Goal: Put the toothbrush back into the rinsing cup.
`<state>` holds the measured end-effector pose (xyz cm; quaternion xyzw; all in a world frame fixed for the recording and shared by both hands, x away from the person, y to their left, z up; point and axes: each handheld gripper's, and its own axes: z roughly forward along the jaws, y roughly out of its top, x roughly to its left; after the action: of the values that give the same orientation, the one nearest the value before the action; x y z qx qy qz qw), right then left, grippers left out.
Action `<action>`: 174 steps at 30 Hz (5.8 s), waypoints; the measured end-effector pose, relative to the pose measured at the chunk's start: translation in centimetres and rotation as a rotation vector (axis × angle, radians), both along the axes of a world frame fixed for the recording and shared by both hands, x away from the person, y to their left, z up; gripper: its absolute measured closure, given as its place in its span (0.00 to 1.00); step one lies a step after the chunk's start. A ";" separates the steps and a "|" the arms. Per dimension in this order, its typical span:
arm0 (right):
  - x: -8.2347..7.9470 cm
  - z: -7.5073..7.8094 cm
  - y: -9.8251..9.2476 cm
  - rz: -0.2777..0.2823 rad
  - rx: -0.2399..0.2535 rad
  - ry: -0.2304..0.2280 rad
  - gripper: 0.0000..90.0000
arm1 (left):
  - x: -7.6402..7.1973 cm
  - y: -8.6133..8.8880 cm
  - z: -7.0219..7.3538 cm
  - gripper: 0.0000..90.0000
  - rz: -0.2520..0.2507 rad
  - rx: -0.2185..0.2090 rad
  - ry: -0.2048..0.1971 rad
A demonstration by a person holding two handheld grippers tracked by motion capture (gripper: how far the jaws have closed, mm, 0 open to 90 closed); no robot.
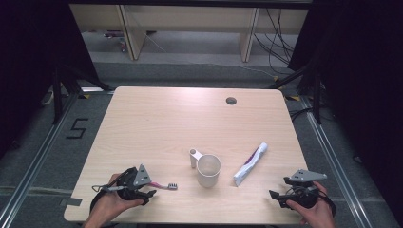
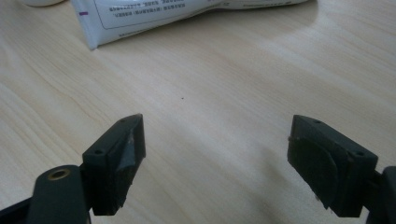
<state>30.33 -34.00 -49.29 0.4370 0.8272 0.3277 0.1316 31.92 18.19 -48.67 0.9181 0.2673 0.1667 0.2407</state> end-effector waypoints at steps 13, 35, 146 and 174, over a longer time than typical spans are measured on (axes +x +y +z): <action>0.1 -0.1 0.1 0.025 -0.018 -0.007 0.23 | 1.8 -0.8 0.2 0.67 -0.062 0.128 0.078; 0.1 -0.3 0.2 0.041 -0.018 0.003 0.24 | 4.0 -1.7 0.5 0.90 -0.072 0.205 0.278; 0.1 -0.1 0.2 0.043 0.022 0.031 0.25 | 4.2 -2.2 6.1 0.92 0.179 -0.746 -0.306; 0.2 -0.2 0.2 0.047 0.007 0.004 0.25 | 5.5 -6.8 7.4 0.92 0.103 -0.842 -0.309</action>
<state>30.51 -33.81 -49.53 0.4186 0.8364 0.3327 0.1206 37.41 11.38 -41.25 0.6899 0.3182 0.1905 0.6217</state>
